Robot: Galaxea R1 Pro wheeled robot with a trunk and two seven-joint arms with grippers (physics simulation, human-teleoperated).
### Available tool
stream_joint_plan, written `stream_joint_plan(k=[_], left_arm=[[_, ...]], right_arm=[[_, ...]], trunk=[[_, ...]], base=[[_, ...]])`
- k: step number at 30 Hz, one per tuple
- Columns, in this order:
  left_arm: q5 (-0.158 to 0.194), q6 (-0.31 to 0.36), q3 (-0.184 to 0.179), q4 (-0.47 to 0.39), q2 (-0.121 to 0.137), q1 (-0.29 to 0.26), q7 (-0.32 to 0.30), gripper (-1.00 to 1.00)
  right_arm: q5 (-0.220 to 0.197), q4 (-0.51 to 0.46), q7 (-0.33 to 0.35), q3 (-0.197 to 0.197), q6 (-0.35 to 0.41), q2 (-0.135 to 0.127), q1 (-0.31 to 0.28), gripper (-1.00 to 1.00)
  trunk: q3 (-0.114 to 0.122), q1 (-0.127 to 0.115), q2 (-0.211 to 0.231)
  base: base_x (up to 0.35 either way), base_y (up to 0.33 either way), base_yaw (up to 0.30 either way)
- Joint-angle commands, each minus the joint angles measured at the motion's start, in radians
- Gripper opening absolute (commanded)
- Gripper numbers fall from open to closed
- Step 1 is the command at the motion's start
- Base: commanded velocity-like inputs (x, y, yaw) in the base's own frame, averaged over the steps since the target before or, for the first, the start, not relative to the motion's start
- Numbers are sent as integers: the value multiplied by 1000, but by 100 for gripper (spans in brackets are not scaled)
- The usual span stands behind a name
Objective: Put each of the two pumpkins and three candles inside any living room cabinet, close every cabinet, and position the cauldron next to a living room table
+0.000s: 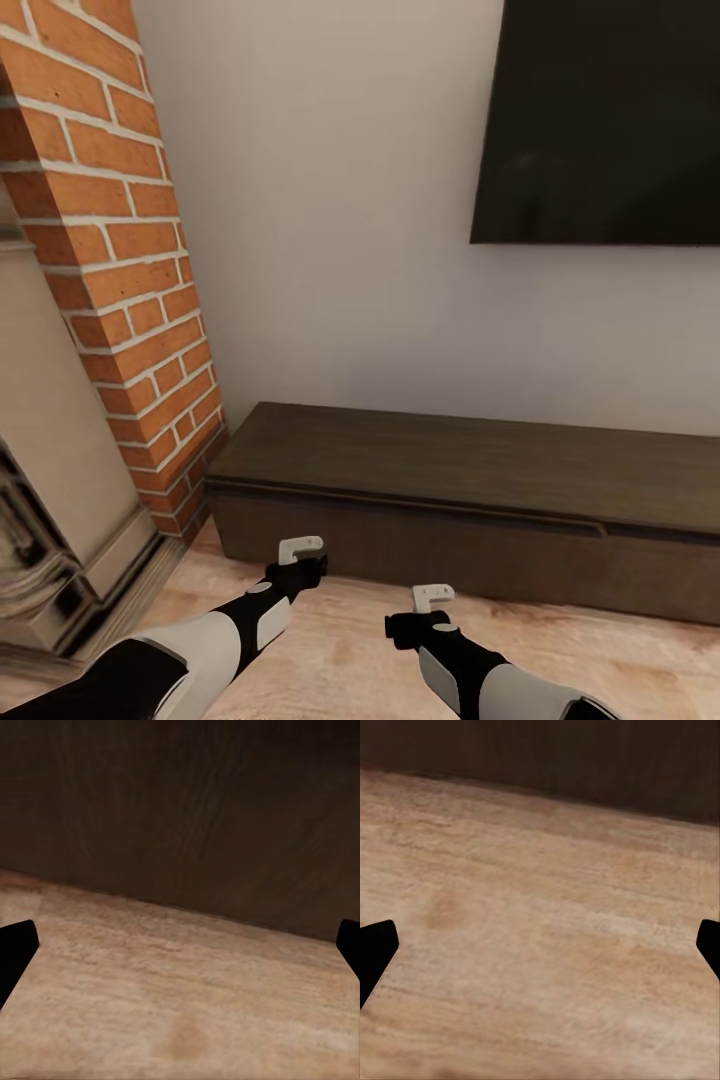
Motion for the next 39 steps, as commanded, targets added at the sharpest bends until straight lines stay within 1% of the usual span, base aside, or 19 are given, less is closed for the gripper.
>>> stream_joint_plan(k=[1,3,9,16,20,24,27,39], left_arm=[[7,-6,-8,4,-1,-2,0,100],[7,2,-8,4,-1,-2,0,100],[8,60,-8,4,-1,-2,3,100],[9,69,-8,4,0,-2,3,100],[10,70,-8,4,0,-2,3,100],[10,71,-8,4,-1,-2,4,100],[10,71,-8,4,-1,-2,4,100],[10,72,-8,4,-2,-2,4,100]], right_arm=[[-6,-1,-5,7,3,0,0,100],[-5,-1,-5,7,7,0,0,100],[-3,0,-6,9,11,0,0,100],[-3,0,-5,11,11,0,0,100],[-3,0,-5,22,11,0,0,100],[-3,0,-6,49,11,0,0,100],[-3,0,-6,56,11,0,0,100],[-2,0,-6,60,11,0,0,100]], trunk=[[1,-4,7],[5,-12,21],[16,-35,63],[35,-62,112],[52,-77,140],[69,-92,168],[83,-104,189],[137,-150,273]], base=[[0,0,208],[0,0,207],[0,0,204],[0,0,219],[0,0,203],[0,0,171],[0,0,162],[0,0,164]])
